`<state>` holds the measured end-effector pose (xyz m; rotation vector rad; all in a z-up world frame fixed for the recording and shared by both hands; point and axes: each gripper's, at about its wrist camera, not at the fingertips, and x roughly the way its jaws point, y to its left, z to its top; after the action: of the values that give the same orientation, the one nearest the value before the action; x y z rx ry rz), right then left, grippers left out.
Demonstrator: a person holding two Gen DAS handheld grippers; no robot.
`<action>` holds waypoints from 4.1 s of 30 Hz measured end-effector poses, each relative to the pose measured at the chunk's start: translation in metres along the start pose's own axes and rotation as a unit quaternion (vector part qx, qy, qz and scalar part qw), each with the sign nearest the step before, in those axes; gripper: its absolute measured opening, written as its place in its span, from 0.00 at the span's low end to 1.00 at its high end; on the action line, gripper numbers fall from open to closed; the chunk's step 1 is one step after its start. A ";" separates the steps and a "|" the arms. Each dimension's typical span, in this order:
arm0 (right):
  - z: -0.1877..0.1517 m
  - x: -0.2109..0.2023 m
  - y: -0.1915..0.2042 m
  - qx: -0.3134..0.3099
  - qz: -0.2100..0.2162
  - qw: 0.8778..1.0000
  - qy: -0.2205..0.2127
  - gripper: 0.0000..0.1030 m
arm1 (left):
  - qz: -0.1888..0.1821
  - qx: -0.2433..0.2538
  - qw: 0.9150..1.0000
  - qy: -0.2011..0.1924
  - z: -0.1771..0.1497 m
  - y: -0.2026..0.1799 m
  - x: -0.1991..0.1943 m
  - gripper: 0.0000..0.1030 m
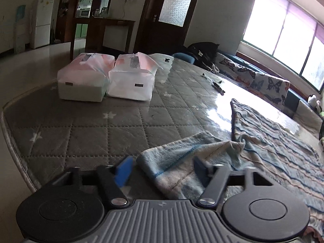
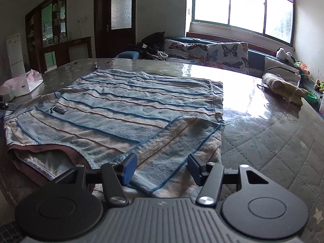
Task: Fold towel
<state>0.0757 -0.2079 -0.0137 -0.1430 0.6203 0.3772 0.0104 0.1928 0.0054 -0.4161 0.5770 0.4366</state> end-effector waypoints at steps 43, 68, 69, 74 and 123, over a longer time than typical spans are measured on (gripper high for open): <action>-0.004 0.003 -0.006 0.021 -0.010 1.000 -0.005 0.59 | -0.245 0.140 0.959 0.035 0.004 -0.086 0.003 0.40; -0.004 0.002 -0.008 0.024 -0.010 1.000 -0.005 0.63 | -0.229 0.256 0.938 0.041 -0.039 -0.099 -0.005 0.49; -0.004 0.002 -0.008 0.024 -0.011 1.000 -0.005 0.63 | -0.229 0.267 0.935 0.038 -0.043 -0.100 -0.009 0.50; -0.005 0.001 -0.007 0.024 -0.012 1.000 -0.005 0.64 | -0.230 0.310 0.922 0.027 -0.059 -0.100 -0.026 0.54; 0.043 0.032 0.143 -0.161 0.273 0.947 0.052 0.05 | -0.185 0.235 0.954 0.018 -0.038 -0.056 -0.022 0.47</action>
<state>0.0675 -0.0562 -0.0009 -0.3052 0.6953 1.0156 0.0059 0.1216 0.0037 -0.0690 0.6021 -0.0729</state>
